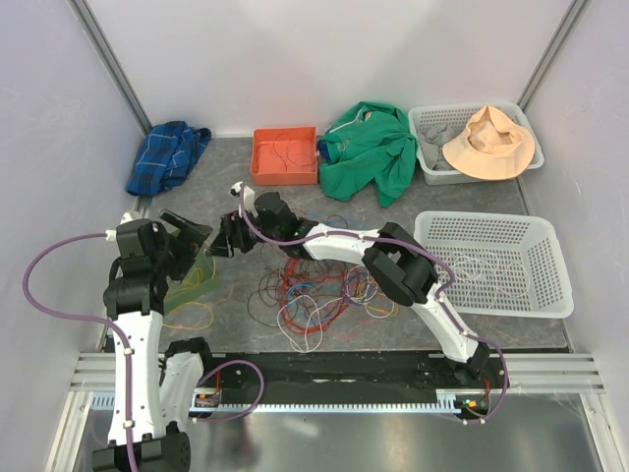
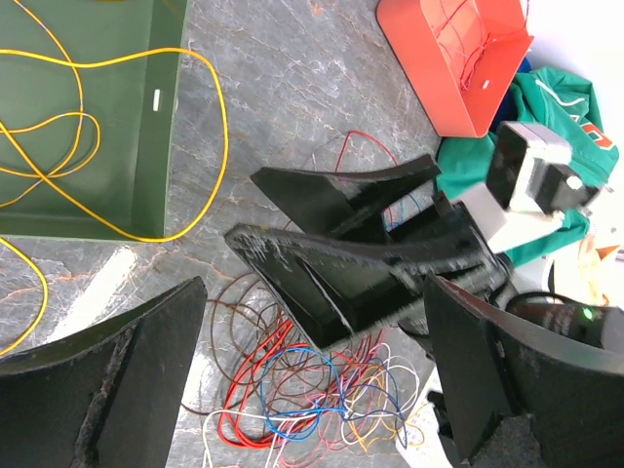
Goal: Untangle the cables
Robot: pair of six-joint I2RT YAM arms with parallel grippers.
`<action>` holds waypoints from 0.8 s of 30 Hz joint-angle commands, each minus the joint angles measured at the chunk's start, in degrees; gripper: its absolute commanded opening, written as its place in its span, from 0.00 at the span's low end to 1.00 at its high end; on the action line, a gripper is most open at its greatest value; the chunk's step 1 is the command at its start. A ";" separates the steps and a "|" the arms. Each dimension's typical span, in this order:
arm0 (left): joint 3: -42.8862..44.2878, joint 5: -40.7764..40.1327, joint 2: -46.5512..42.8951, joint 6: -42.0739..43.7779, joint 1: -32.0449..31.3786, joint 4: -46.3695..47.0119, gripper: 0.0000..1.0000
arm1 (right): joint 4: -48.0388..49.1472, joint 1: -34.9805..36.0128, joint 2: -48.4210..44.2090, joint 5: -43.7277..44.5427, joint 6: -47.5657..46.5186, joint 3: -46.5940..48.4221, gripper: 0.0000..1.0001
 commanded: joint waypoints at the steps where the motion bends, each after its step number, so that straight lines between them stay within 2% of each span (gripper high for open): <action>1: 0.29 0.27 -0.52 1.75 -0.31 0.76 0.99 | 0.98 0.00 3.90 -2.48 1.20 4.27 0.75; 6: 1.34 -0.17 -0.61 0.61 -0.57 -0.38 0.99 | 0.18 0.17 6.45 -3.53 1.72 7.17 0.60; 9: 1.79 -0.08 -0.87 -0.19 -0.75 -0.65 0.99 | 0.97 0.43 6.63 -3.44 2.16 7.52 0.45; 10: 1.87 0.09 -0.96 -0.27 -0.66 -0.82 0.99 | 1.32 0.52 6.45 -3.36 2.25 7.43 0.33; 12: 1.96 0.27 -1.22 -0.45 -0.75 -0.91 0.99 | 1.59 0.87 6.27 -3.36 2.17 7.70 0.23; 13: 1.96 0.18 -1.31 -0.54 -0.75 -0.91 0.99 | 1.50 0.87 6.10 -3.27 2.16 7.78 0.13; 16: 1.96 0.18 -1.93 -0.71 -0.84 -1.00 1.00 | 2.03 1.31 4.79 -2.66 2.08 7.08 0.00; 24: 6.26 0.71 -2.37 -2.73 -1.80 -2.93 0.99 | -1.65 4.56 0.82 0.69 -3.01 7.69 0.00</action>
